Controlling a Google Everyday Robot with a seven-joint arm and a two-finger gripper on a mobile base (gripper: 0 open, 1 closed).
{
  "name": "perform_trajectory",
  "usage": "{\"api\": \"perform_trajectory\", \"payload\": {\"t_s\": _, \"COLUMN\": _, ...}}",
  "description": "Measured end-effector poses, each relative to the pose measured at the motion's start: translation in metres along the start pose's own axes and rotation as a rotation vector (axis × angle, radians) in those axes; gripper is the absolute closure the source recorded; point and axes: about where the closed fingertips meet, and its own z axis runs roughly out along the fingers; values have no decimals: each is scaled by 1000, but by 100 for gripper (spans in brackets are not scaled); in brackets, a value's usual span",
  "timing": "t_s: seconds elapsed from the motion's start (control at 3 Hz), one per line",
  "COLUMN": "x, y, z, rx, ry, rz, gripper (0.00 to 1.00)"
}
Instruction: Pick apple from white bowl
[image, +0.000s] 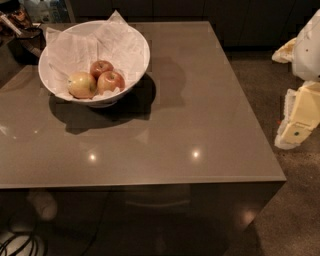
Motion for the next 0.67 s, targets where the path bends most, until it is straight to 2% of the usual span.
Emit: {"api": "perform_trajectory", "payload": {"t_s": 0.67, "x": -9, "y": -4, "z": 1, "rx": -8, "ry": 20, "rz": 15, "gripper": 0}}
